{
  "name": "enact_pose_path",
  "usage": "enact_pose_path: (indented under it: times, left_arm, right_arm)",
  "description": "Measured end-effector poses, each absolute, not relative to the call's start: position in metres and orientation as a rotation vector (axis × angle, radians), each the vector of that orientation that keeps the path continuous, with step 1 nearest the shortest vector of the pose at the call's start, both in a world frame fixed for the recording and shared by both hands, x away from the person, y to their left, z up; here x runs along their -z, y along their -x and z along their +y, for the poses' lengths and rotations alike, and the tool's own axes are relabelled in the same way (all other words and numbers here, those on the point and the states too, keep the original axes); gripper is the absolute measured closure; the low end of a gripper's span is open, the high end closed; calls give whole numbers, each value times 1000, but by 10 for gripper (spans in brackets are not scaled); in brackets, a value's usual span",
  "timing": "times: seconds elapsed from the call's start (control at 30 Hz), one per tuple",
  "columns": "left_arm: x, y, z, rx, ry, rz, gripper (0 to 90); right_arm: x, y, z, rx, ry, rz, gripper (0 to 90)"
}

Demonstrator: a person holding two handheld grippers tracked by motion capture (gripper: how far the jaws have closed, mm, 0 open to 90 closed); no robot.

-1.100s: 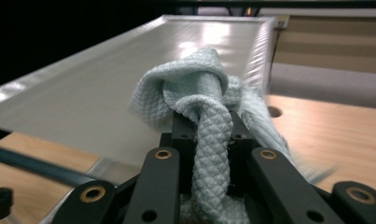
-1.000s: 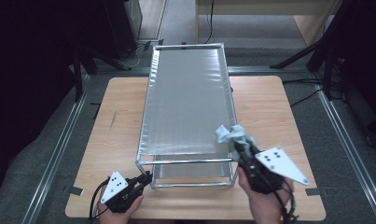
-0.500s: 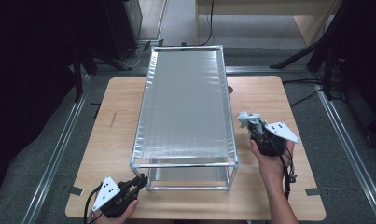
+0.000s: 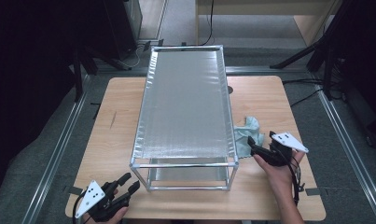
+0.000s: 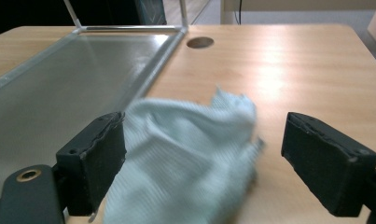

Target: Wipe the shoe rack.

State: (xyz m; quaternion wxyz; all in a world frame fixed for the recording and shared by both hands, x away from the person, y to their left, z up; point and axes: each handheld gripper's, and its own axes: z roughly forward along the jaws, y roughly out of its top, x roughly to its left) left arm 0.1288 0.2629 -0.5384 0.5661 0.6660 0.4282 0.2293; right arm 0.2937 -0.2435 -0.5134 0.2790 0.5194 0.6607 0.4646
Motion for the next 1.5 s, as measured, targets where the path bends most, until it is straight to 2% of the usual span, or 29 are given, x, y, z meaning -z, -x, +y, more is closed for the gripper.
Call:
enact_pose_path:
  times: [0.23, 0.27, 0.6, 0.73, 1.03, 1.27, 1.5]
  left_arm:
    - [537, -137, 291, -572, -1482, 1061, 419]
    - [538, -139, 294, -574, -1468, 1084, 404]
    - [545, -157, 330, -644, -1379, 1210, 320]
    - [546, -162, 333, -655, -1377, 1255, 216]
    - [552, -171, 334, -642, -1479, 1283, 179]
    - [547, -162, 341, -737, -1431, 1297, 166]
    - [553, -164, 349, -680, -1415, 1321, 127]
  right_arm:
    - [525, -270, -276, -1241, -1442, 1773, 54]
    - [527, -266, -280, -1233, -1442, 1781, 20]
    - [536, -243, -304, -1167, -1435, 1783, 11]
    - [537, -238, -314, -1155, -1438, 1768, 11]
    - [543, -222, -345, -1141, -1496, 1724, 11]
    - [543, -215, -352, -1137, -1484, 1725, 11]
    - [544, -206, -359, -1140, -1506, 1723, 11]
